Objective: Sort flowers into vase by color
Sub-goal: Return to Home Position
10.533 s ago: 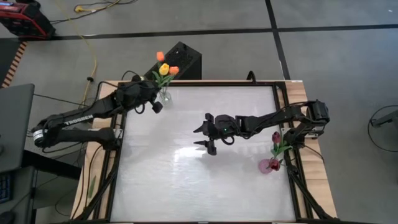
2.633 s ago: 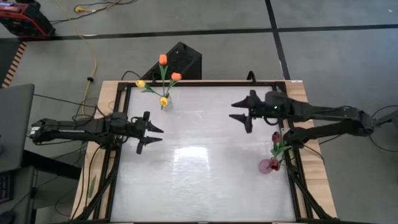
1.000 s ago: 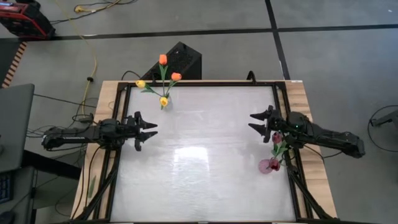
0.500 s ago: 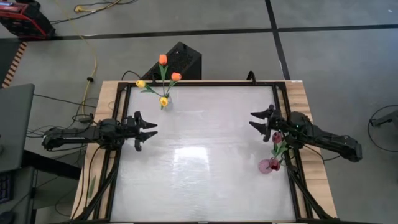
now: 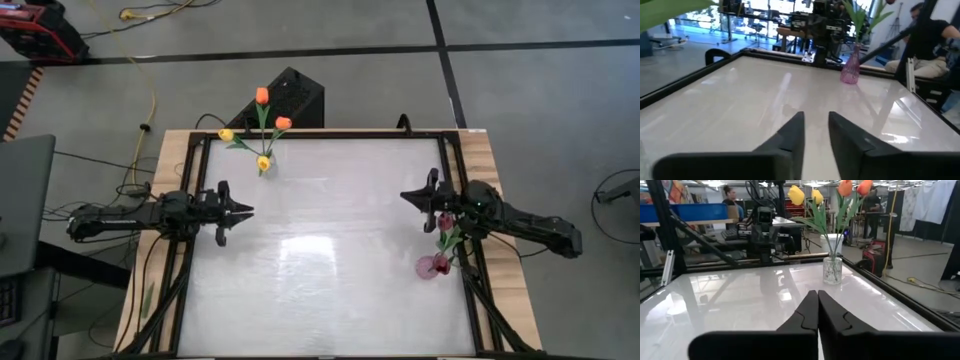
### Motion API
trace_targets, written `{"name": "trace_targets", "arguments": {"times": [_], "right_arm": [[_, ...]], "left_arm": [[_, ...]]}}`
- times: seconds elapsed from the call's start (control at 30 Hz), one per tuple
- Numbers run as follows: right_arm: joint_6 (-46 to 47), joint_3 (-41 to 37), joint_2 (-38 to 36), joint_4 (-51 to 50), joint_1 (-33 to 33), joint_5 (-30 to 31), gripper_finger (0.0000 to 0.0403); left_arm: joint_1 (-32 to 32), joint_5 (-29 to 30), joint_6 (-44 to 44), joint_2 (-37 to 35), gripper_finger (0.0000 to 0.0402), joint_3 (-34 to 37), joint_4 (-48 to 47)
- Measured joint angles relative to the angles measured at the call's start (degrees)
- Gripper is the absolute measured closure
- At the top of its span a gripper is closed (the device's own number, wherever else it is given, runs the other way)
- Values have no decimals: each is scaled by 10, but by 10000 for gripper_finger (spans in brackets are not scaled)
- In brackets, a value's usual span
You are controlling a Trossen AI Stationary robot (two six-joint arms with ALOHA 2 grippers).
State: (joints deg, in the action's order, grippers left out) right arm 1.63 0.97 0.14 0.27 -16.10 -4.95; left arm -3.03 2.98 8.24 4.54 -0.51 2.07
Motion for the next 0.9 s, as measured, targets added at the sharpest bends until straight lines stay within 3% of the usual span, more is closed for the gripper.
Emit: {"name": "trace_targets", "arguments": {"times": [0.2, 0.33, 0.9], "right_arm": [[27, -1, 0, 0, -1, 39, 370], [68, -1, 0, 0, -1, 47, 371], [69, -1, 0, 1, -1, 49, 365]], "left_arm": [[0, -7, -25, -1, 395, 0, -1], [0, -3, -45, -2, 400, 0, -1], [0, 4, -46, 2, 395, 1, 0]]}}
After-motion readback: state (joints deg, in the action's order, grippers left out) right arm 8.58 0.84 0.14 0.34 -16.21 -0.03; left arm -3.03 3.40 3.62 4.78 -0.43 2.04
